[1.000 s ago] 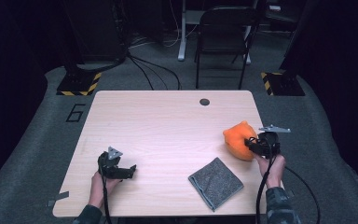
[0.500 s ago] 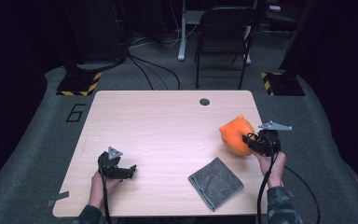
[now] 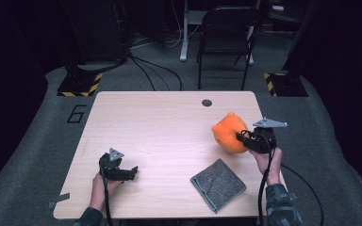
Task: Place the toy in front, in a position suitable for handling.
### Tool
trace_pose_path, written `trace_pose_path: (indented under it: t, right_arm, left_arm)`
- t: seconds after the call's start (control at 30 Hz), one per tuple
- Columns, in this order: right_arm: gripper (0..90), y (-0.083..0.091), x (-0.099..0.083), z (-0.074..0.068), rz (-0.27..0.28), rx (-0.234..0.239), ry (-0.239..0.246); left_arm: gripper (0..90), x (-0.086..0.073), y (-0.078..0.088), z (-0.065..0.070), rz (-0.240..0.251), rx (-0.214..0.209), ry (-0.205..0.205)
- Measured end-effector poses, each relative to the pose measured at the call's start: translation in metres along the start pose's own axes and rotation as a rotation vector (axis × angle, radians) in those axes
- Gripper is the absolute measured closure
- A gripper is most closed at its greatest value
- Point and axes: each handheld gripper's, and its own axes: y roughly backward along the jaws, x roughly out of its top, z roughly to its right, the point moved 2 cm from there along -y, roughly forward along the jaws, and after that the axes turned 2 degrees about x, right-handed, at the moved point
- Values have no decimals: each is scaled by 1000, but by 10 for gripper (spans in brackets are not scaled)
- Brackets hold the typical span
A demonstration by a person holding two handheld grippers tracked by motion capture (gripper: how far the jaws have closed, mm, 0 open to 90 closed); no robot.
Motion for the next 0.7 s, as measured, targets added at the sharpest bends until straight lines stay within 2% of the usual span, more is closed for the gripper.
trace_pose_path:
  t: [0.33, 0.37, 0.43, 0.7]
  right_arm:
    - [668, -26, 18, -26, 16, 136, 109]
    - [668, -26, 18, -26, 16, 136, 109]
    - [667, -32, 19, -30, 12, 166, 119]
    - [665, -45, 23, -46, 7, 244, 184]
  left_arm:
    - [3, 0, 0, 0, 2, -2, -5]
    - [3, 0, 0, 0, 2, -1, -3]
    - [3, 0, 0, 0, 2, -2, -3]
    - [4, 0, 0, 0, 2, -2, -6]
